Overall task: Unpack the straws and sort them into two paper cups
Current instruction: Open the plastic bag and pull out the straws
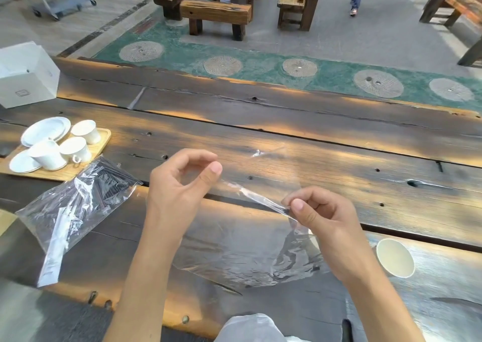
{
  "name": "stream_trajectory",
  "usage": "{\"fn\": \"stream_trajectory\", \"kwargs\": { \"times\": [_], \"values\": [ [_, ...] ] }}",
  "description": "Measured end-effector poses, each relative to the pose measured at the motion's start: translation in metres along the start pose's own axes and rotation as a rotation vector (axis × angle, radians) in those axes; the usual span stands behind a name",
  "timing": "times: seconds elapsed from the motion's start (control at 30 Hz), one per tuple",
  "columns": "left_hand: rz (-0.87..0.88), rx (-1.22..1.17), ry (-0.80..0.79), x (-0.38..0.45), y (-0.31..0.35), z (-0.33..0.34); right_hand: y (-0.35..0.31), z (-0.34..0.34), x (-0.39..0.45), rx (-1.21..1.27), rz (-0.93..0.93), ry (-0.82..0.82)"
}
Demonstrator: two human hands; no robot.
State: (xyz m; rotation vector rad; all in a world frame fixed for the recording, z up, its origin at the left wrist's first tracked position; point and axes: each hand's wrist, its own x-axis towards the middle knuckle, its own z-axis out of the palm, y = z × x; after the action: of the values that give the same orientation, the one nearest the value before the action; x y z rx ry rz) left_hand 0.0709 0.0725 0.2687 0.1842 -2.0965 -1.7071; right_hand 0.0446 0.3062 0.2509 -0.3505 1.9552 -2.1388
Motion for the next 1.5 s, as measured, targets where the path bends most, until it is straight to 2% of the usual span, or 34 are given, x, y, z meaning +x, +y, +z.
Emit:
{"fn": "stream_trajectory", "kwargs": {
  "times": [0.1,0.2,0.3,0.37,0.47,0.5,0.6,0.7,0.8,1.0,1.1,1.23,1.3,1.43,1.5],
  "values": [
    [0.062,-0.183,0.163,0.001,-0.007,-0.013,-0.004,0.001,0.004,0.071,-0.029,0.034],
    [0.057,-0.234,0.479,0.001,-0.025,-0.023,-0.011,0.003,0.010,0.272,-0.056,0.109],
    [-0.169,-0.248,0.805,-0.007,-0.063,-0.020,-0.023,0.007,0.016,0.407,-0.061,0.172],
    [-0.444,-0.322,0.876,-0.015,-0.094,-0.008,-0.031,0.012,0.019,0.490,-0.064,0.183],
    [-0.924,-0.575,0.720,-0.040,-0.126,0.026,-0.036,0.021,0.025,0.538,-0.106,0.146],
    [-1.033,-0.650,0.644,-0.051,-0.130,0.038,-0.036,0.025,0.027,0.561,-0.126,0.131],
    [-1.171,-0.988,0.385,-0.069,-0.129,0.074,-0.038,0.031,0.032,0.615,-0.156,0.140],
    [-1.282,-1.033,0.175,-0.073,-0.125,0.101,-0.040,0.032,0.033,0.640,-0.170,0.161],
    [-1.281,-1.136,0.031,-0.080,-0.112,0.123,-0.041,0.029,0.036,0.687,-0.188,0.192],
    [-1.138,-1.235,0.058,-0.059,-0.101,0.104,-0.034,-0.001,0.026,0.619,-0.199,0.260],
    [-1.016,-1.092,0.160,-0.040,-0.112,0.073,-0.026,-0.024,0.018,0.547,-0.112,0.311],
    [-0.768,-0.745,0.123,-0.025,-0.114,0.035,-0.025,-0.055,0.018,0.514,-0.130,0.262],
    [-0.699,-0.683,0.092,-0.022,-0.113,0.024,-0.030,-0.072,0.021,0.397,-0.116,0.271],
    [-0.624,-0.628,0.066,-0.017,-0.117,0.010,-0.036,-0.097,0.028,-0.048,0.007,0.230],
    [-0.620,-0.608,0.074,-0.016,-0.121,0.006,-0.033,-0.099,0.029,-0.174,-0.008,0.207]
  ]
}}
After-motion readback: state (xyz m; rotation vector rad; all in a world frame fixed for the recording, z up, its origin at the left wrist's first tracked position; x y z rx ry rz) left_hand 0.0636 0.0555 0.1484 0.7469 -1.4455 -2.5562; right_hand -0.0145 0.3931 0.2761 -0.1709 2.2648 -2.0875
